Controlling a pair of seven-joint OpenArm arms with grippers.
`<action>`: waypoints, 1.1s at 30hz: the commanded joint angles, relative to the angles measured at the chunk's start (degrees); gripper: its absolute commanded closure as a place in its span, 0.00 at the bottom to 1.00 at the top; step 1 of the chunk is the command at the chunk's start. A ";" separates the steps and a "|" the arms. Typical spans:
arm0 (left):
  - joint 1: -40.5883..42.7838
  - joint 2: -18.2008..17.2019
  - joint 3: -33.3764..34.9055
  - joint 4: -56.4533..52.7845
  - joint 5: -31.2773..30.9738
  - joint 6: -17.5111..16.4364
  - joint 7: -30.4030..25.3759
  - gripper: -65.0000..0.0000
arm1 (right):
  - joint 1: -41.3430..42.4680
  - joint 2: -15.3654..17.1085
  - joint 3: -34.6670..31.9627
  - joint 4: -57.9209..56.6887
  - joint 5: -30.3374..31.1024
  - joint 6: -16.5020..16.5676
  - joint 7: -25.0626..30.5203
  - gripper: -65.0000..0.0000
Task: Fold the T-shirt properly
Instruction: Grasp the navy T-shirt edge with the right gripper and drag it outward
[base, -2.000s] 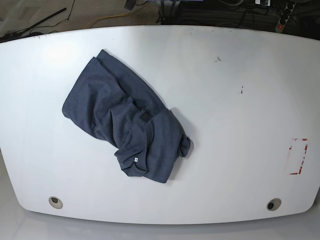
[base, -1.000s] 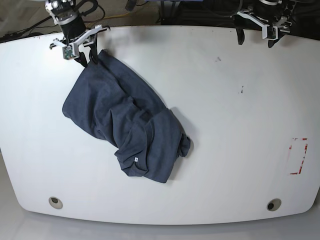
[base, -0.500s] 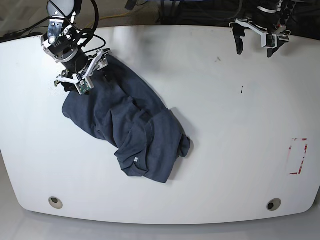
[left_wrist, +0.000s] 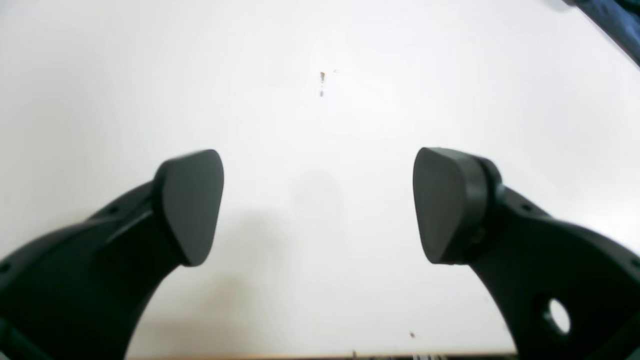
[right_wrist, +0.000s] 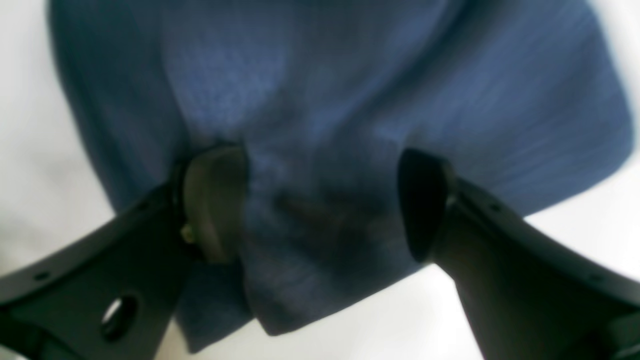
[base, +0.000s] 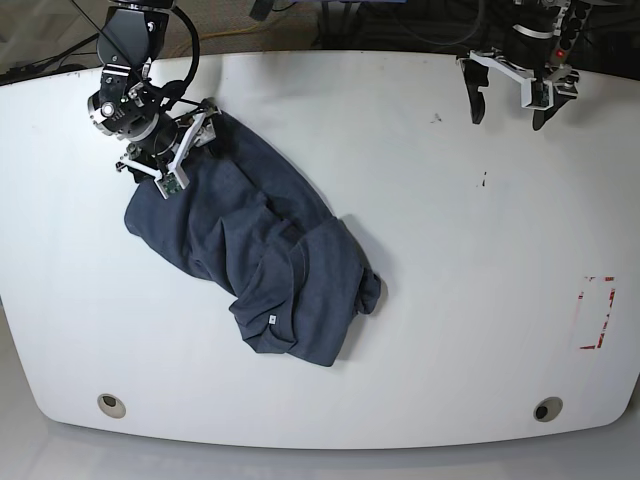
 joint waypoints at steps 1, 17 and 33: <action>-0.08 -0.28 -0.33 0.97 1.08 0.19 -1.34 0.15 | 1.01 0.44 -1.25 -1.10 0.72 -0.10 0.87 0.30; -3.34 -0.63 -0.33 1.14 6.00 0.10 -1.34 0.14 | 1.10 0.44 -30.61 5.15 0.63 -0.10 -4.23 0.30; -4.66 -0.63 0.02 0.97 6.18 0.10 -1.34 0.15 | 7.87 0.61 -28.85 12.36 1.07 -0.10 -3.88 0.30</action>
